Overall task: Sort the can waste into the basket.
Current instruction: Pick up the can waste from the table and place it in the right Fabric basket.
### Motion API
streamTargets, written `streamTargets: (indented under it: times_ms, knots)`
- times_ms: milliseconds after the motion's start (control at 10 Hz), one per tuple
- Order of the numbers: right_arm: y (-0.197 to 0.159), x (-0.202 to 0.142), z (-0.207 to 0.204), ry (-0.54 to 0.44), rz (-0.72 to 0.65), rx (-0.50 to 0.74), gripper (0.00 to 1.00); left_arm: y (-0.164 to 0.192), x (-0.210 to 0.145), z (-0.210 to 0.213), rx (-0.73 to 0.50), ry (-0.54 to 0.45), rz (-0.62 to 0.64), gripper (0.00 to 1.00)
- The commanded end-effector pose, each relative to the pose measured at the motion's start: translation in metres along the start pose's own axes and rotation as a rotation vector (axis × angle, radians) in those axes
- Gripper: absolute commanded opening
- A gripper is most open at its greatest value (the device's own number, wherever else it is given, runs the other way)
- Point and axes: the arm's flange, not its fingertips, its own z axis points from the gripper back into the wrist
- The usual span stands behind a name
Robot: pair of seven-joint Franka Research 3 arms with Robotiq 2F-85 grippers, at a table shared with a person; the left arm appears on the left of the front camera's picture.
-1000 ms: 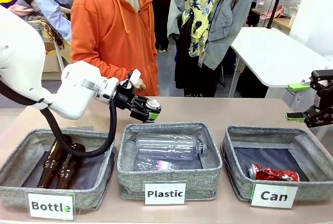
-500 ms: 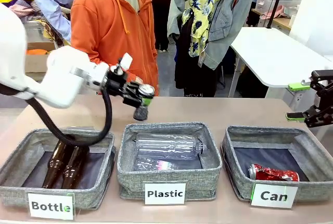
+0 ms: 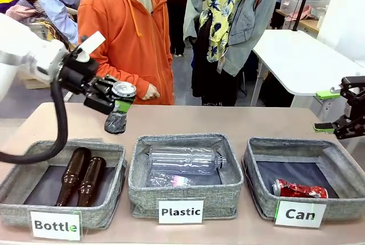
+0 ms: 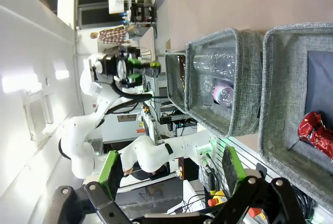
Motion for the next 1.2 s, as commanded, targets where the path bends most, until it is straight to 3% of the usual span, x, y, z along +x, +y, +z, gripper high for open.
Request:
streamTargets:
  times_ms: [0,200,300,400,500,600,700,800,1000,1100]
  knots:
    - [0.000,0.000,0.003,0.009,0.021,-0.001,1.00,0.021,0.002,-0.001,0.023,0.009,0.013,0.00]
    - [0.000,0.000,0.003,0.009,0.021,-0.001,1.00,0.021,0.002,-0.001,0.023,0.009,0.013,0.00]
    - [0.000,0.000,0.003,0.009,0.021,-0.001,1.00,0.003,-0.001,0.001,0.008,0.002,0.002,0.39]
    - [0.000,0.000,0.000,0.000,0.000,0.000,1.00,0.013,0.031,-0.045,-0.066,-0.040,-0.043,0.39]
    - [0.015,-0.009,0.045,-0.133,0.011,-0.103,1.00,0.022,0.085,-0.094,-0.092,0.015,-0.108,0.39]
    - [0.021,-0.026,0.083,-0.178,0.001,-0.199,1.00,0.027,0.143,-0.138,-0.201,0.029,-0.176,0.39]
    - [0.013,-0.048,0.121,-0.195,-0.041,-0.254,1.00,0.025,0.201,-0.195,-0.303,0.113,-0.291,0.39]
    - [0.002,-0.070,0.149,-0.270,-0.062,-0.302,1.00,0.027,0.237,-0.243,-0.296,0.198,-0.320,0.39]
    - [-0.015,-0.116,0.200,-0.382,-0.040,-0.360,1.00,0.047,0.268,-0.336,-0.320,0.255,-0.328,0.39]
    - [-0.022,-0.143,0.222,-0.405,0.068,-0.381,1.00,0.055,0.273,-0.393,-0.343,0.293,-0.345,0.39]
